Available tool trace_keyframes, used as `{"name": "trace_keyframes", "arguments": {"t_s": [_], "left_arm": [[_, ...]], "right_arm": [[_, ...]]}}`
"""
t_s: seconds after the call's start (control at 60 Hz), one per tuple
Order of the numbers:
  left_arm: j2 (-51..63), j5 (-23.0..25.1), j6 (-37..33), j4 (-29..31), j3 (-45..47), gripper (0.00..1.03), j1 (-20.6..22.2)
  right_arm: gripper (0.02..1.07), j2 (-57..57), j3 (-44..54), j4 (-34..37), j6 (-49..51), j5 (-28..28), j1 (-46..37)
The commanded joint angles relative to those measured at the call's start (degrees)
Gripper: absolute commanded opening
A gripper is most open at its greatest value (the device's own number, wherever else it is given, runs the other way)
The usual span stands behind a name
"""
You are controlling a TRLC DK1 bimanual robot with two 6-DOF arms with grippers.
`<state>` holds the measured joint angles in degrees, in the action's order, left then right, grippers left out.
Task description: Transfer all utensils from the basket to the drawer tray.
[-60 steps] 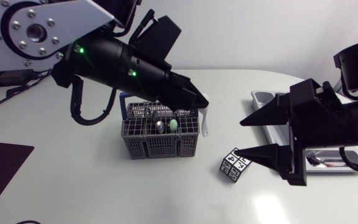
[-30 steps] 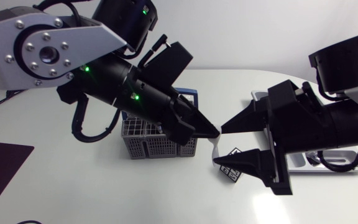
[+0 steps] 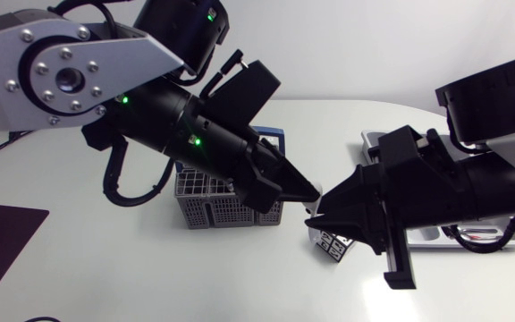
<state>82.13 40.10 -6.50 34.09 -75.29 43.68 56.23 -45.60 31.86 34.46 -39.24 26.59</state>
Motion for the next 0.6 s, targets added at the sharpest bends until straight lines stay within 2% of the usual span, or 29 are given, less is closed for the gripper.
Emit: {"name": "trace_keyframes", "arguments": {"t_s": [0.0, 0.05, 0.233, 0.467, 0.583], "left_arm": [[-1.18, 0.95, -0.97, 0.63, 1.37, 0.04, 0.26], [-1.27, 0.95, -0.97, 0.63, 1.37, 0.04, 0.26], [-1.71, 0.95, -0.97, 0.89, 1.02, 0.04, 0.00], [-2.76, 0.95, -0.35, 0.10, -0.39, 0.43, -1.58], [-3.55, 0.95, 2.72, -2.45, -1.79, 0.51, -4.75]], "right_arm": [[0.11, 0.29, 1.31, 0.22, -0.97, -0.66, 0.39], [0.08, 0.64, 1.04, 0.49, -0.97, -0.66, 0.39], [0.08, 0.90, 0.96, 1.19, -0.88, -0.39, 0.31], [0.08, 1.34, 1.57, 2.68, 0.61, 0.22, -0.13], [0.08, 1.52, 2.54, 3.83, 2.72, 1.45, -1.45]]}}
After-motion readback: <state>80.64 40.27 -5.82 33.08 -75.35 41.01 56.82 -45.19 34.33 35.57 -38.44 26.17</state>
